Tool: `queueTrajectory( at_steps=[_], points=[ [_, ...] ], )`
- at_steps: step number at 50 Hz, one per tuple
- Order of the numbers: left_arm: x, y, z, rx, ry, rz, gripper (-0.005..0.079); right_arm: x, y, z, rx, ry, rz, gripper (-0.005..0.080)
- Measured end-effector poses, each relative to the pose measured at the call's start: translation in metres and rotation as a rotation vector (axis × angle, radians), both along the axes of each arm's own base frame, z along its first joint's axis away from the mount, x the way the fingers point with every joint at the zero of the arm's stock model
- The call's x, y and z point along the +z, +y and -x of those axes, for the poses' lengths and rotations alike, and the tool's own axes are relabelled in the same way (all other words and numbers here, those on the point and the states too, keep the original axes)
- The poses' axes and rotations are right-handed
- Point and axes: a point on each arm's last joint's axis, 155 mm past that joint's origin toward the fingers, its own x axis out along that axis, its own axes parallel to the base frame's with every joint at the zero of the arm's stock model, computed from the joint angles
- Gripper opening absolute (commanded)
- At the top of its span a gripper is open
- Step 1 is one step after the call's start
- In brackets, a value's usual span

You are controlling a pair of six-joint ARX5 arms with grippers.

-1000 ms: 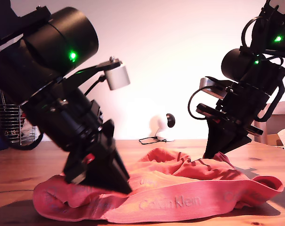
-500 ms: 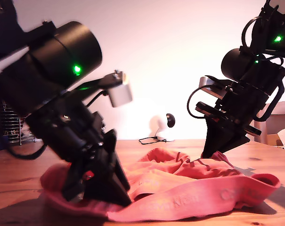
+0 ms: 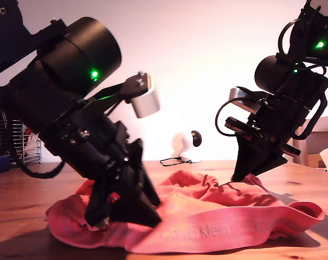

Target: Fold the underwear in front of you. After folding it, place it to the right side.

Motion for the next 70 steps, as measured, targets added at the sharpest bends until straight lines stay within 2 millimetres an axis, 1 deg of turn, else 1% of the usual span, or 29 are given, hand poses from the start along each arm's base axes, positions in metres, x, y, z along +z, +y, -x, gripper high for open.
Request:
queueTrajectory(
  at_steps=[11, 17, 25, 33, 40, 47, 57, 62, 70],
  points=[
    [0.0, -0.01, 0.015, -0.044, 0.002, -0.001, 0.0332, 0.001, 0.0, -0.001, 0.0, -0.005, -0.001, -0.0011],
    [-0.003, -0.011, 0.02, -0.054, 0.005, -0.019, 0.0332, 0.001, 0.0, -0.001, 0.0, -0.005, -0.001, -0.0011],
    [-0.005, -0.011, 0.023, -0.044, 0.005, -0.034, 0.0328, 0.001, 0.0, -0.001, 0.0, -0.005, -0.001, -0.0011],
    [-0.006, -0.01, 0.021, -0.029, 0.004, -0.036, 0.0321, 0.001, 0.0, -0.001, 0.0, -0.005, -0.001, -0.0011],
    [-0.005, -0.006, 0.013, 0.005, -0.028, -0.052, 0.0319, 0.001, 0.0, -0.001, 0.0, -0.005, -0.001, -0.0011],
    [-0.001, -0.005, 0.006, 0.025, -0.052, -0.041, 0.0299, 0.0, 0.0, -0.001, 0.0, -0.004, -0.001, -0.0011],
    [-0.001, -0.007, 0.007, 0.018, -0.045, -0.035, 0.0299, 0.001, 0.0, -0.001, 0.0, -0.005, -0.001, -0.0011],
    [-0.01, -0.008, 0.007, 0.014, -0.036, -0.042, 0.0299, 0.001, 0.0, -0.001, 0.0, -0.005, -0.002, -0.0011],
    [-0.008, -0.012, 0.006, 0.013, -0.041, -0.03, 0.0302, 0.001, 0.0, -0.001, 0.0, -0.005, -0.002, -0.0011]
  ],
)
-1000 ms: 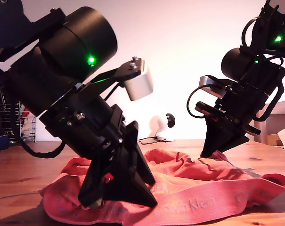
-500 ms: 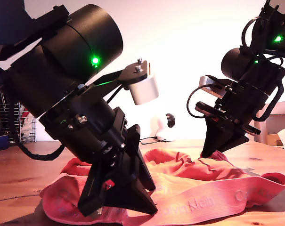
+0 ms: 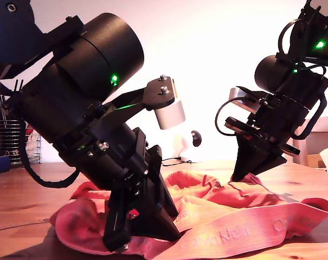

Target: Fold the underwear in front of you. After folding it, place it to the right side.

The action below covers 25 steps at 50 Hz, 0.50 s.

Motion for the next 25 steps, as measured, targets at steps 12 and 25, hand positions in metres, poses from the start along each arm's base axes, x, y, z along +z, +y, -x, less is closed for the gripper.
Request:
queueTrajectory(
  at_steps=[12, 25],
  points=[
    [-0.0006, -0.0043, -0.0015, -0.003, -0.01, 0.014, 0.0099, 0.0, -0.0001, 0.0, 0.0, 0.0, 0.0, -0.0011],
    [0.0006, 0.0004, -0.01, 0.035, -0.048, -0.006, -0.0022, 0.0, 0.0, 0.0, 0.0, 0.0, 0.0, -0.0011]
  ],
)
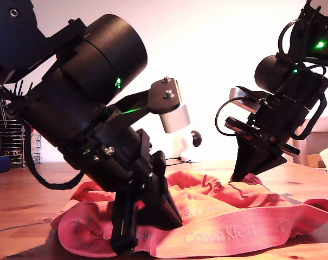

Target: Fold the underwear in front of you. After folding it, place it to the right side.

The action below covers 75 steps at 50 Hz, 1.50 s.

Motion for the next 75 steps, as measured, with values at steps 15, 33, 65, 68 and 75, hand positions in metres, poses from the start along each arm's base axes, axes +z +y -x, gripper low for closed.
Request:
queueTrajectory(
  at_steps=[15, 33, 65, 68, 75],
  points=[
    [0.003, 0.005, -0.011, 0.068, -0.026, 0.001, 0.0039, 0.0, 0.0, 0.0, 0.0, 0.0, 0.0, -0.0011],
    [0.014, -0.013, 0.01, 0.064, 0.086, 0.109, 0.0254, 0.0, 0.0, 0.0, 0.0, -0.001, 0.0, -0.0011],
    [0.049, -0.048, 0.015, 0.012, 0.132, 0.273, 0.0254, 0.001, 0.0, -0.001, 0.0, -0.005, -0.001, -0.0011],
    [0.045, -0.048, 0.016, 0.01, 0.136, 0.269, 0.0254, 0.001, 0.0, -0.001, 0.0, -0.006, -0.002, -0.0011],
    [0.037, -0.05, 0.021, -0.003, 0.157, 0.253, 0.0255, 0.001, 0.0, -0.001, 0.0, -0.006, -0.002, -0.0011]
  ],
)
